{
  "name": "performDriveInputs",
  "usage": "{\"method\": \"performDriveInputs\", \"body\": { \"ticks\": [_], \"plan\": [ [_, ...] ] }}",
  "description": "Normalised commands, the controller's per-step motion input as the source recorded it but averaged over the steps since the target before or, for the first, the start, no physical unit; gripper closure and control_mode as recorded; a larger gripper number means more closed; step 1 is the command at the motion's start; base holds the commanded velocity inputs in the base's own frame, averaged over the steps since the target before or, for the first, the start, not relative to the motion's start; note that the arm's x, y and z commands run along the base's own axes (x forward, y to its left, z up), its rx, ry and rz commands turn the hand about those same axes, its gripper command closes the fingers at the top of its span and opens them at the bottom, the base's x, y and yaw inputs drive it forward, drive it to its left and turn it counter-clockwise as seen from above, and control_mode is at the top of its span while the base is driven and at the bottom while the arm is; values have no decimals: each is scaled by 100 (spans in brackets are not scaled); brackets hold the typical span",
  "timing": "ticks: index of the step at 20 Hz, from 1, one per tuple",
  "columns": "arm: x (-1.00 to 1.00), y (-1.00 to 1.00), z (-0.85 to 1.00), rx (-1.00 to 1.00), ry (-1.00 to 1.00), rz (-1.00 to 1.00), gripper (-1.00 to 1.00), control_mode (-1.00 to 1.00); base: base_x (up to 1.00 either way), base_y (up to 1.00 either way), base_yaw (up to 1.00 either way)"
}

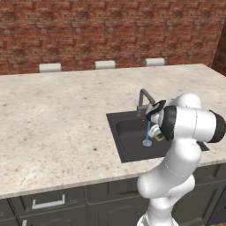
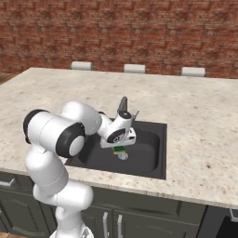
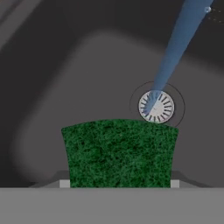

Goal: Soak the sponge with water for a few seconds and then drop it inside the sink.

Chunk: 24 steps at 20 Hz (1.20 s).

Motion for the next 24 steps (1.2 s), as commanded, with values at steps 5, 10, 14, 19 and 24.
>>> {"method": "performDriveInputs", "body": {
  "ticks": [5,10,14,19,24],
  "plan": [
    [0,-31,-34,0,0,-8,100,-100,0,0,0],
    [5,-23,-32,0,0,-5,100,-100,0,0,0],
    [8,-8,-21,0,0,-1,100,-100,0,0,0],
    [33,-4,-19,-1,-3,0,100,-100,0,0,0],
    [30,-12,-13,-1,-4,0,100,-100,0,0,0]
  ]
}}
